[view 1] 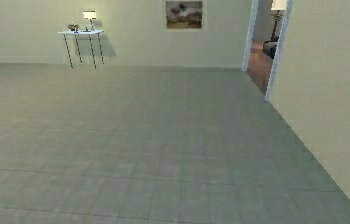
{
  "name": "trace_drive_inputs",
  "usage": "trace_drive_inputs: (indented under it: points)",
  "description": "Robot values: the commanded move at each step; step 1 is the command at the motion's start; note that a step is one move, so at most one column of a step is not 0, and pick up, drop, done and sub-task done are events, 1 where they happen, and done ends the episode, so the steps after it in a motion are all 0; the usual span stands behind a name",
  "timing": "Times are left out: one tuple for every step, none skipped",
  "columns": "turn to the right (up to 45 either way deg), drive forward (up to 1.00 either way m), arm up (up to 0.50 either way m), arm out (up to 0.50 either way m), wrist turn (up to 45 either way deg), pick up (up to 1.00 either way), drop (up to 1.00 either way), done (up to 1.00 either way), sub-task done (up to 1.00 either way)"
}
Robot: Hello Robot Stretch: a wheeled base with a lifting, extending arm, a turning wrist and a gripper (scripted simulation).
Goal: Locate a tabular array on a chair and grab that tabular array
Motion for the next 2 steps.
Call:
trace_drive_inputs:
  points:
    - [0.0,0.40,0.00,0.00,0.0,0.00,0.00,0.00,0.00]
    - [30.0,0.00,0.00,0.00,0.0,0.00,0.00,0.00,0.00]
